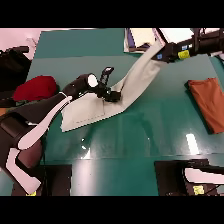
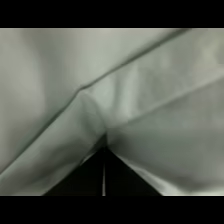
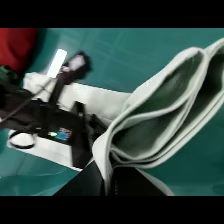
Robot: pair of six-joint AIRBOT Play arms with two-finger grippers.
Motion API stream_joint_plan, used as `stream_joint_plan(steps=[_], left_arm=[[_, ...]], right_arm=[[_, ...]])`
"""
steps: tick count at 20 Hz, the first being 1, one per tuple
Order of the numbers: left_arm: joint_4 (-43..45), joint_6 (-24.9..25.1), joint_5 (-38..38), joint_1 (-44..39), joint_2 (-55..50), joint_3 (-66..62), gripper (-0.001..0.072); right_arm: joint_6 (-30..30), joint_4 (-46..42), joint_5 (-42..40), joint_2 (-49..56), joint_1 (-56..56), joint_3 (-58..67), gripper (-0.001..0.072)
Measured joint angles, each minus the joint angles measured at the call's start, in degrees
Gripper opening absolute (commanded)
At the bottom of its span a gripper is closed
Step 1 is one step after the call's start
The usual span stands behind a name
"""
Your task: Fold the shirts.
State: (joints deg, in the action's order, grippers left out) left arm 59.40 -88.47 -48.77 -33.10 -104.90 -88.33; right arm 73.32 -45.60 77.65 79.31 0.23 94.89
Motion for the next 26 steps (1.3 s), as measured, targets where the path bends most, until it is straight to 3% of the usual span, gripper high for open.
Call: stream_joint_plan(steps=[7, 14, 16, 21, 26], left_arm=[[1.84, -0.15, -2.58, 2.36, 1.05, -2.69, 0.0028], [12.98, -1.09, -8.61, 17.51, 20.65, -3.67, 0.0028], [16.41, -1.11, -9.90, 22.29, 27.36, -3.74, 0.0028], [21.05, -1.16, -11.82, 29.70, 38.80, -3.78, 0.0028], [21.24, -1.16, -13.64, 30.95, 41.51, -3.61, 0.0028]], right_arm=[[2.05, -0.02, -0.63, -0.42, 7.76, 3.15, 0.0017], [0.44, 4.61, -6.43, 3.30, 22.40, 3.52, 0.0024], [-1.33, 7.76, -12.26, 7.04, 29.70, 3.63, 0.0337], [-3.85, 9.73, -25.24, 16.85, 42.91, 9.44, 0.0344], [-2.45, 1.95, -26.18, 16.22, 41.22, 7.43, 0.0345]])
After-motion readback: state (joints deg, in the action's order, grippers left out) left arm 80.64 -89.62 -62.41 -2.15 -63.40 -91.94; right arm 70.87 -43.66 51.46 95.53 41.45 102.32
